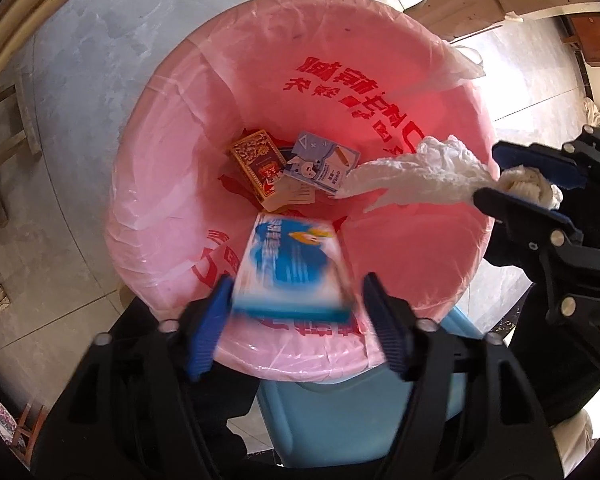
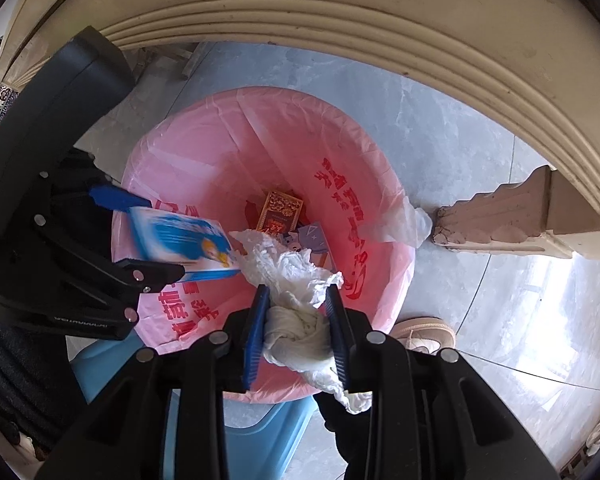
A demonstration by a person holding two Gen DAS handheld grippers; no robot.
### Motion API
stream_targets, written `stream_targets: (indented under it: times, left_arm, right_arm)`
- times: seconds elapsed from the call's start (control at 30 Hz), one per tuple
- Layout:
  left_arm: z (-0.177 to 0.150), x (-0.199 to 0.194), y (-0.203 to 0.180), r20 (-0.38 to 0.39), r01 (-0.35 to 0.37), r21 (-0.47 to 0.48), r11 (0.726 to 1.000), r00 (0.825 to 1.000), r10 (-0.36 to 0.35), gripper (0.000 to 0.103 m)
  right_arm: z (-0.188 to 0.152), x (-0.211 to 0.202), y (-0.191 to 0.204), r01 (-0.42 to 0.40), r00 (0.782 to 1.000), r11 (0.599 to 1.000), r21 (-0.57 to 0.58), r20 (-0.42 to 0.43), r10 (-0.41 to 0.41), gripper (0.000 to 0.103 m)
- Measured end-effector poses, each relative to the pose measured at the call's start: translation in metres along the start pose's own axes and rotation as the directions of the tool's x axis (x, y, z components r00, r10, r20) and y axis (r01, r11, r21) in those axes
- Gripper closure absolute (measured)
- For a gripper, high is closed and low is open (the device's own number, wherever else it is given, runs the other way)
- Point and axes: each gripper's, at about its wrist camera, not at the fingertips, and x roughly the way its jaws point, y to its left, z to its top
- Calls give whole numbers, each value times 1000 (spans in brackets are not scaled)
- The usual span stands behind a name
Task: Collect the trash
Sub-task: 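Open the left tool to drop the medicine box while the right tool releases the tissue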
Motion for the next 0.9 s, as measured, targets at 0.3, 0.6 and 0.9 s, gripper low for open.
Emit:
stream_targets:
  times: [0.3,0.6,0.9]
  left_arm:
    - [-2,-8,3,20,-21,-4,1000,1000,21,27]
    - [0,-6,6,17,-44,-9,999,999,44,25]
    - [-6,-14,-1,45,-92,19,996,995,91,24]
  right_arm:
    - [1,2,4,7,1000,1000,-27,1,-7,67]
    - [2,3,6,19,1000,999,-32,-1,-19,53]
    - [-1,0,11,19,1000,998,-52,-11,-20,52]
